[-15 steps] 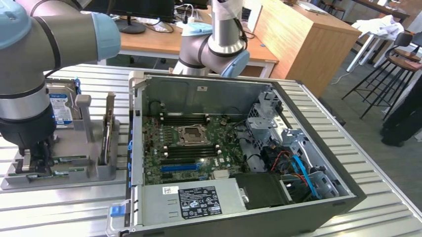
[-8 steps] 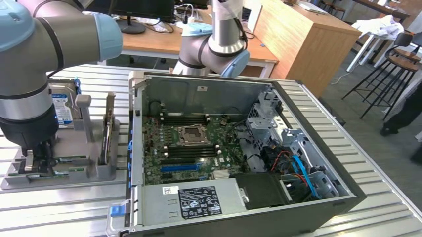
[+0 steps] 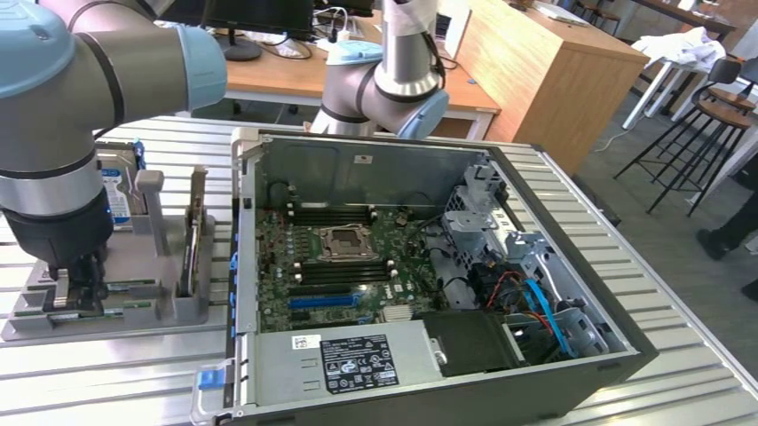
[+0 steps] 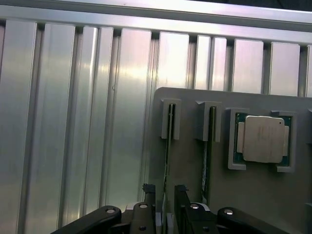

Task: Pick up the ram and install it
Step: 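Pick up the ram and move it above insertion slot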

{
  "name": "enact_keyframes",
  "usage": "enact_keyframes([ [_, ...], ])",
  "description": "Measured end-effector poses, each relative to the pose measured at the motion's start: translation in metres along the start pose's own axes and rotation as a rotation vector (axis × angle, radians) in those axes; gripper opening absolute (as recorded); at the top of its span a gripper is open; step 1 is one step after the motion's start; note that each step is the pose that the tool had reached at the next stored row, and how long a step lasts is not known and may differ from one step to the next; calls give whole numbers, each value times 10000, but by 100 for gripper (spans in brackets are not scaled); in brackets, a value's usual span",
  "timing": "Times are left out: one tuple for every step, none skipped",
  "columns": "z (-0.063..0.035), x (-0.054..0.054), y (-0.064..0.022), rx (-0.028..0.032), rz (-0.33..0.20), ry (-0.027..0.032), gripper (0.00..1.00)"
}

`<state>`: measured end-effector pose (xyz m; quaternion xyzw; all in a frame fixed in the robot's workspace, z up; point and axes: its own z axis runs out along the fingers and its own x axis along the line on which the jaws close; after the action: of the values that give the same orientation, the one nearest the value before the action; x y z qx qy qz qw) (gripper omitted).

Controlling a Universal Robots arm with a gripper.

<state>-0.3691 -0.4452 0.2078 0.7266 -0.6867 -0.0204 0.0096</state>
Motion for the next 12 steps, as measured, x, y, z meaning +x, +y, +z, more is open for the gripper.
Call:
enact_keyframes([
  [-1,1,-11,-1,0,0,30],
  [0,1,-21,1,0,0,30],
  [-1,2,-31,0,0,0,30],
  [-1,2,-40,0,0,0,30],
  [-2,3,-48,-1,0,0,30],
  [-2,3,-57,-1,-1,0,30],
  [-2,4,-66,-1,0,0,30],
  [-2,4,-76,-1,-1,0,30],
  [-2,5,-85,0,0,0,30],
  [-3,5,-93,-1,0,0,30],
  [-2,5,-98,1,-1,-1,30],
  [-2,5,-99,1,0,-1,30],
])
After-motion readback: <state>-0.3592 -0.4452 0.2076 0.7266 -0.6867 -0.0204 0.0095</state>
